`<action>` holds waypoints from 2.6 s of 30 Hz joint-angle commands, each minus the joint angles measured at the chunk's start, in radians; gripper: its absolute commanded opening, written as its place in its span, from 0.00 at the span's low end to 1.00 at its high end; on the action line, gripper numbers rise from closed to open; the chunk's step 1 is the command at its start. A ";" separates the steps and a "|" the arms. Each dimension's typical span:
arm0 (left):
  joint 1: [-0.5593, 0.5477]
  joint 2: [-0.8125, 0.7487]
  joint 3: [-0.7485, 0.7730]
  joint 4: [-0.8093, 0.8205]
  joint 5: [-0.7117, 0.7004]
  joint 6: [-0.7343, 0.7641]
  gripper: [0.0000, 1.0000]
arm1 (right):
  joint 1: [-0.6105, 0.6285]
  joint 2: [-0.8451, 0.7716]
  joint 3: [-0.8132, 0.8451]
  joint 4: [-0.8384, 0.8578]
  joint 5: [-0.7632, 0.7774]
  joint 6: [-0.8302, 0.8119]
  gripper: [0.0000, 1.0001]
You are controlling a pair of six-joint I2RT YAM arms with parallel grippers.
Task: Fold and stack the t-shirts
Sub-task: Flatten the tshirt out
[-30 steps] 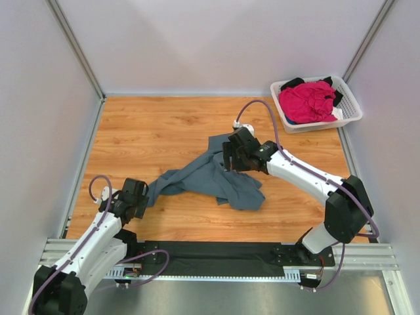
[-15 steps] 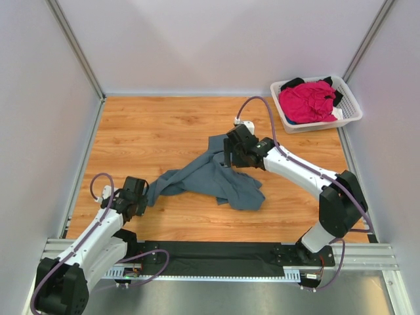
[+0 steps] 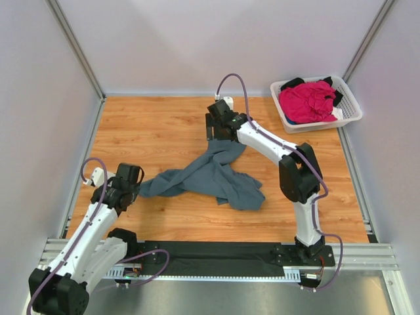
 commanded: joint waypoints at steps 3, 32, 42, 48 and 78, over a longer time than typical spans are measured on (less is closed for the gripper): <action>0.007 -0.051 0.102 -0.100 -0.155 0.081 0.00 | -0.030 0.118 0.162 0.012 -0.044 -0.030 0.77; 0.011 -0.016 0.118 -0.100 -0.159 0.124 0.00 | 0.019 0.457 0.467 -0.036 -0.107 -0.043 0.66; 0.025 -0.032 0.108 -0.097 -0.168 0.138 0.00 | 0.020 0.540 0.552 -0.085 -0.067 -0.075 0.47; 0.051 -0.013 0.137 -0.056 -0.166 0.207 0.00 | 0.022 0.525 0.575 -0.093 0.002 -0.116 0.00; 0.189 0.198 1.444 -0.083 0.096 1.138 0.00 | 0.233 -0.463 0.549 0.324 0.442 -0.919 0.00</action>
